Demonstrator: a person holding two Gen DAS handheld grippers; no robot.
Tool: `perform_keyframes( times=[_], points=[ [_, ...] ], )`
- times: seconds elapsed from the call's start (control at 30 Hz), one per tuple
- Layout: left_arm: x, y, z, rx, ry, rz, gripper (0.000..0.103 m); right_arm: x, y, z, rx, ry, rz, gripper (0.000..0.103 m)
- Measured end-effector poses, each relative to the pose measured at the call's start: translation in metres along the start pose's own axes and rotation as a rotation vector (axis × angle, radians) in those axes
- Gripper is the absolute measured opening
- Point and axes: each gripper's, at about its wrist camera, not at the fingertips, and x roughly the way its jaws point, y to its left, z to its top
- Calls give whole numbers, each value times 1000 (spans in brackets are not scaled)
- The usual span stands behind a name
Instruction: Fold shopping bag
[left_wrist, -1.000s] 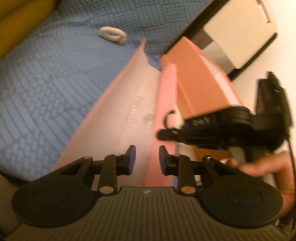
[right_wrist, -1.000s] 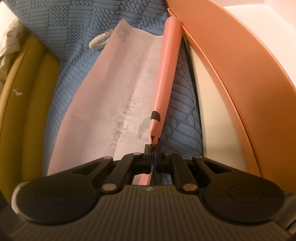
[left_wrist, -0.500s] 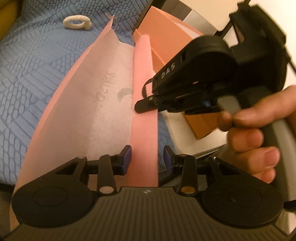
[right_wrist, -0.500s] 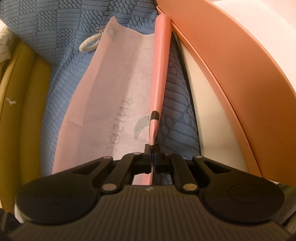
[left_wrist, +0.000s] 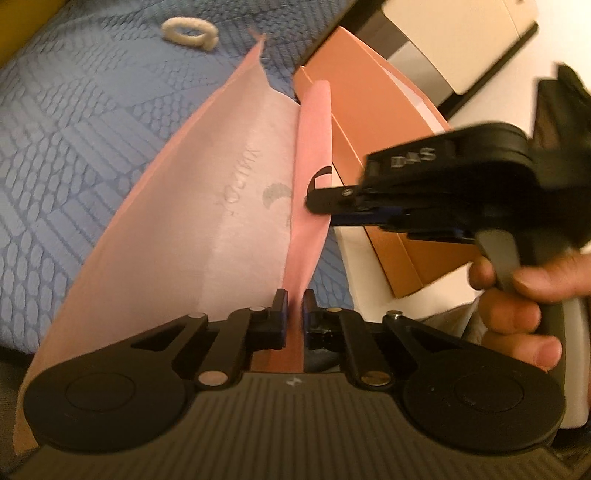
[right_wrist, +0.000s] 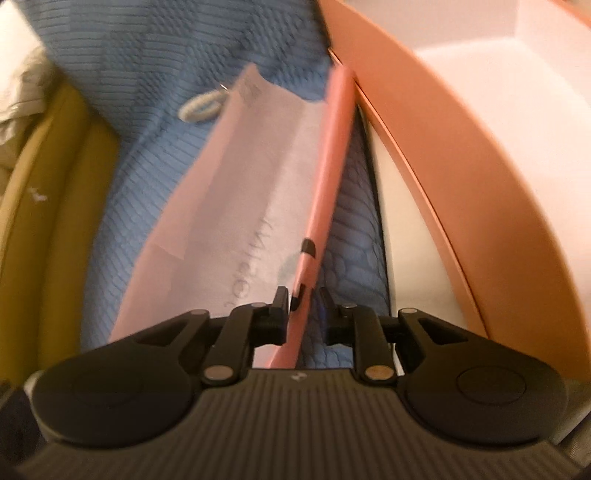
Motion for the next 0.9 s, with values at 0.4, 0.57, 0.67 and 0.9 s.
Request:
perform_keyframes(
  times=[0.4,0.57,0.67,0.9],
  points=[
    [9,28,9,-149,16,-42,8,-4,8,-4,-122,-87,67,20],
    [10,26,9,-135,16,-34,8,9,11,-8,-158,-83,92,19],
    [7,21,9,-108,3,-14,9,12,12,-13,-178,-79,100,19],
    [-7,20,13,-104,-61,9,9,23,-1,-19,-155,-79,105,15]
  ],
)
